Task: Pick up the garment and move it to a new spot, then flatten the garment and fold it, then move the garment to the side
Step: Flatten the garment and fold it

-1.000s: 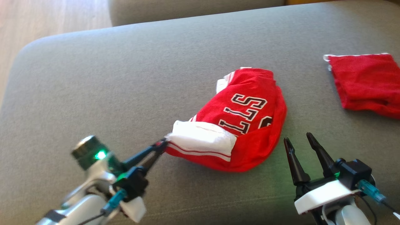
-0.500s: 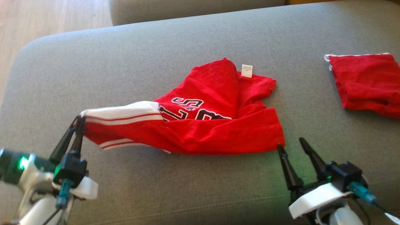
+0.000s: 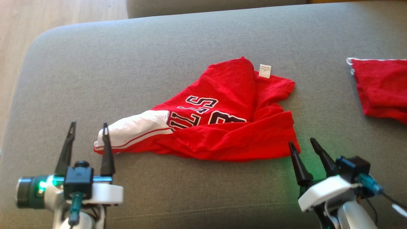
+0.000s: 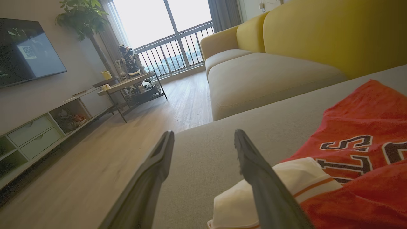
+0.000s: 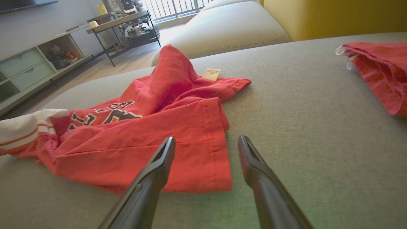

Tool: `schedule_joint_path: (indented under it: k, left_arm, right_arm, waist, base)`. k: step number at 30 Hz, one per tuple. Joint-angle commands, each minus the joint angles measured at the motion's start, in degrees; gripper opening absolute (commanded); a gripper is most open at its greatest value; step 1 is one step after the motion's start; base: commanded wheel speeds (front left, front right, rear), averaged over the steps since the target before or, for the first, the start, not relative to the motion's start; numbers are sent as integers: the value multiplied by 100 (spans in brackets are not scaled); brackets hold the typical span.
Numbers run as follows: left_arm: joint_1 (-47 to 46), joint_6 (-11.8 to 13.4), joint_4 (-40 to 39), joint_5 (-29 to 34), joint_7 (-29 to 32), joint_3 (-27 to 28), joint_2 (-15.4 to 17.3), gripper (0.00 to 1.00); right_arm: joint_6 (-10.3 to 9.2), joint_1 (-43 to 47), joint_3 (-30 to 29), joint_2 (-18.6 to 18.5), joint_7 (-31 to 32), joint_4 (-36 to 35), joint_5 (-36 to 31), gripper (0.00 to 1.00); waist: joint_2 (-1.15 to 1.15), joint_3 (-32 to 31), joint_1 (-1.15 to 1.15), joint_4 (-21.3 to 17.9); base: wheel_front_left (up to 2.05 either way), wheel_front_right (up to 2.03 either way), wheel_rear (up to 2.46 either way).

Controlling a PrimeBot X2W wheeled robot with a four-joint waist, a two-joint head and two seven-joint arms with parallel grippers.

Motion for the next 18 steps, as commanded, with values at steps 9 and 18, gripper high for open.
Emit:
schedule_joint_path:
  k: [9, 18]
  left_arm:
    - [166, -69, -514, 288, -14, 216, -416, 100]
    - [270, -231, -426, 392, -14, 277, -609, 100]
  right_arm:
    - [-2, -1084, 65, -28, -13, 1466, 267, 100]
    - [-2, -1459, 103, -28, -13, 2142, 407, 100]
  waist:
    - [0, -52, 0, 281]
    - [0, -110, 0, 463]
  base:
    - [0, 0, 0]
    - [0, 0, 0]
